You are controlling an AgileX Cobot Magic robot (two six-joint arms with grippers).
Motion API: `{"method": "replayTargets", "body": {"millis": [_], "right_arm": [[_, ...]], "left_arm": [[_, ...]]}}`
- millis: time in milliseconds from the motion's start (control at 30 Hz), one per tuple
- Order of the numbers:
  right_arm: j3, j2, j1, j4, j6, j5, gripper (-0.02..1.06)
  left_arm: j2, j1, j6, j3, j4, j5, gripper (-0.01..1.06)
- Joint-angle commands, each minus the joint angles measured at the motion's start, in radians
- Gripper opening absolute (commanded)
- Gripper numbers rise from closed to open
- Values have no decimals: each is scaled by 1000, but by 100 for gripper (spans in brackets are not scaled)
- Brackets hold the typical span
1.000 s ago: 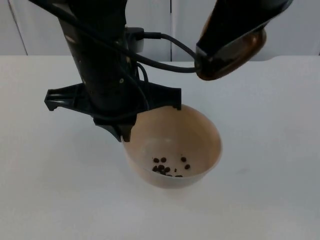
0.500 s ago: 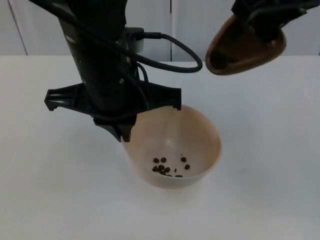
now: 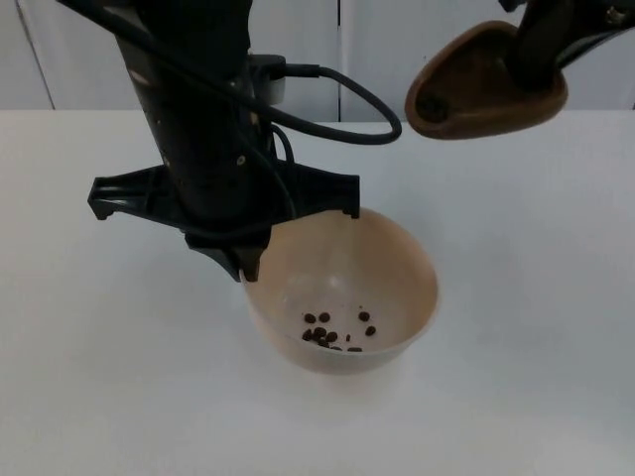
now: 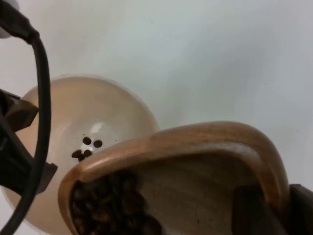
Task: Pick up the bowl with the left hand and pour the coffee beans from the cup into the bowl with the right hand.
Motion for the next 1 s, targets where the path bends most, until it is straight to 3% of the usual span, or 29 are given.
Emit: {"method": "replayTargets", "body": {"millis": [0, 467, 667, 967], "right_arm": [[-7, -10, -6, 11, -11, -4, 0], [-7, -10, -6, 2, -11, 26, 0], [-5, -10, -65, 14, -11, 35, 0], [152, -10, -157, 17, -11, -56, 0]], "left_arm": [[-8, -4, -8, 0, -11, 4, 0], [-8, -4, -2, 0, 3, 40, 0], [-10, -4, 27, 0, 8, 48, 0], [-10, -4, 40, 1, 24, 57, 0]]}}
